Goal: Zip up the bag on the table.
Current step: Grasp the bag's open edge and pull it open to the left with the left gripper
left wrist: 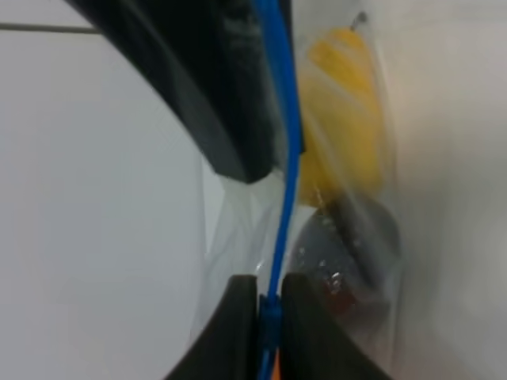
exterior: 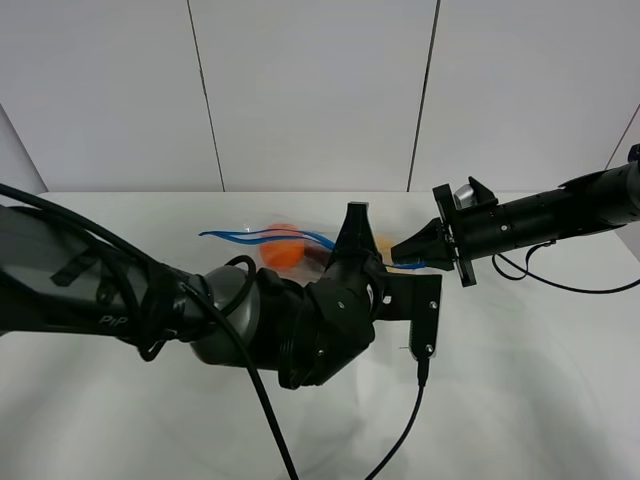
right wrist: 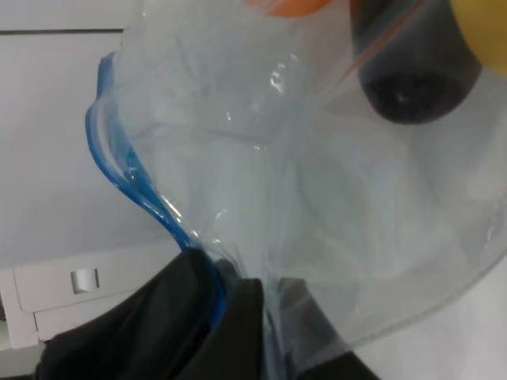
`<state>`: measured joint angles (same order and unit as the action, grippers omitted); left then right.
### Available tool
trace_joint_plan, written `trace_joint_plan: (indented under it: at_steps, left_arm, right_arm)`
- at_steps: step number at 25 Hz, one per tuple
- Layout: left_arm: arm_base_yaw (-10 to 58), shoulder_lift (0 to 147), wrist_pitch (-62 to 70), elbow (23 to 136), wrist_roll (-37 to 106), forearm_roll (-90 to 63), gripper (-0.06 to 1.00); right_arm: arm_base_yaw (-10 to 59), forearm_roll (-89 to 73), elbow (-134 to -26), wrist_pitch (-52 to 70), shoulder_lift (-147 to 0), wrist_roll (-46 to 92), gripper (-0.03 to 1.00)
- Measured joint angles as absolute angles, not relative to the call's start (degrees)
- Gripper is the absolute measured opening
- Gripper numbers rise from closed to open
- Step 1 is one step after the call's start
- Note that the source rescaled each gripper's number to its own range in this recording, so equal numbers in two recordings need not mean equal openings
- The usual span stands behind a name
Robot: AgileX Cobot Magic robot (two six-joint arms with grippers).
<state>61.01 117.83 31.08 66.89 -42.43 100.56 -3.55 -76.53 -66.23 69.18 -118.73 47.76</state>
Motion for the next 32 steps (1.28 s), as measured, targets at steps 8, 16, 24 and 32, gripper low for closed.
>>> trace_joint_plan:
  at_steps: [8,16,24,32]
  left_arm:
    - [58.7,117.8,32.9,66.9,-42.0,100.6,0.0]
    - [56.5,117.8,34.2,66.8,-41.1,100.5,0.0]
    - [55.4,117.8,37.1,66.8,-38.0,99.8,0.0]
    - [54.0,117.7,36.8,66.2,-37.3,98.1,0.0]
  right_arm:
    - [-3.5,-76.3,-66.3,69.1,-118.7,47.8,0.0]
    - [-3.5,-75.4,-66.3,69.1,-118.7,47.8,0.0]
    - [-3.5,-75.2,-66.4,69.1,-118.7,47.8,0.0]
    - [-3.5,-74.8,-66.4,69.1,-118.7,47.8,0.0]
